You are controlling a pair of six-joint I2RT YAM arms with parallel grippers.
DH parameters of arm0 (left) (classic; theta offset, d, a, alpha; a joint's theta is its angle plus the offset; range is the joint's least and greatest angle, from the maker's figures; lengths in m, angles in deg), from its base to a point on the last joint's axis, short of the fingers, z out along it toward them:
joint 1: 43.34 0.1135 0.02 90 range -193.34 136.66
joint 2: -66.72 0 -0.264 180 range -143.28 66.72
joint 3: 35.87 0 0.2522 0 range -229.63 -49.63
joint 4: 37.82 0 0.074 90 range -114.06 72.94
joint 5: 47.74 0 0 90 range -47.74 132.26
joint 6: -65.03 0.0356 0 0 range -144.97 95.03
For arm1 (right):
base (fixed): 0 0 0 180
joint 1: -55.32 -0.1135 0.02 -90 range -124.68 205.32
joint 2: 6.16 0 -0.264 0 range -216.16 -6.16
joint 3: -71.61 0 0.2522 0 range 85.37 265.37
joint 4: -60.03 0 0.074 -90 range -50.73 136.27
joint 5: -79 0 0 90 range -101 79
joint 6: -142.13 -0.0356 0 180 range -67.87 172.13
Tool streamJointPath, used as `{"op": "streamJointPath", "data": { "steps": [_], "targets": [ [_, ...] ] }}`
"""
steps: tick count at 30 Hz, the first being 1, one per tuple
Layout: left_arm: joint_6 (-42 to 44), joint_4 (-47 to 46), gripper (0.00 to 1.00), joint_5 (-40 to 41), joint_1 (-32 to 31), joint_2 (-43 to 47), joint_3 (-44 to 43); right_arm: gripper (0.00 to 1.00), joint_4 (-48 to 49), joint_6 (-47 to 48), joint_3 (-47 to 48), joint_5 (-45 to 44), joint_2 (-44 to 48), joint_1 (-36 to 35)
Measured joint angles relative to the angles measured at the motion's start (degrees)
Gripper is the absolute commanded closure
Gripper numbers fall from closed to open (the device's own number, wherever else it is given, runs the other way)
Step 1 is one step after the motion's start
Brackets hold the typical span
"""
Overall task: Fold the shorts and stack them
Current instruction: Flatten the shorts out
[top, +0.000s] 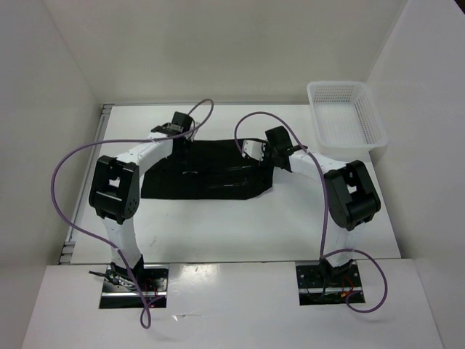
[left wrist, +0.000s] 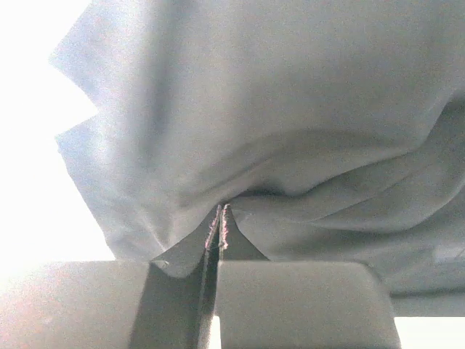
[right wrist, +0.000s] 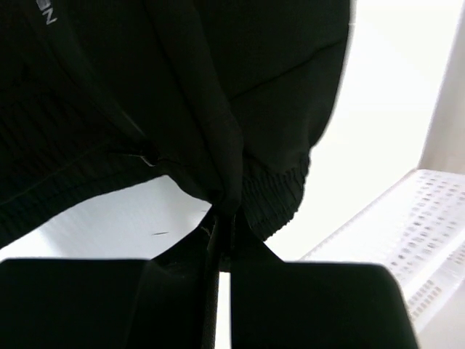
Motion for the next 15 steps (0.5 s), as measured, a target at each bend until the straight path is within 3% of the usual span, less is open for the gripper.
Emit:
{"op": "streamJointPath", "data": {
  "steps": [10, 15],
  "targets": [
    [0.0, -1.1, 1.0, 3.1, 6.4, -0.6, -14.2, 1.0, -0.8, -3.2, 9.0, 0.4, 0.0, 0.0],
    [0.0, -2.3, 1.0, 4.4, 11.1, -6.8, -27.5, 1.0, 1.1, -8.3, 17.7, -0.5, -2.3, 0.2]
  ]
}}
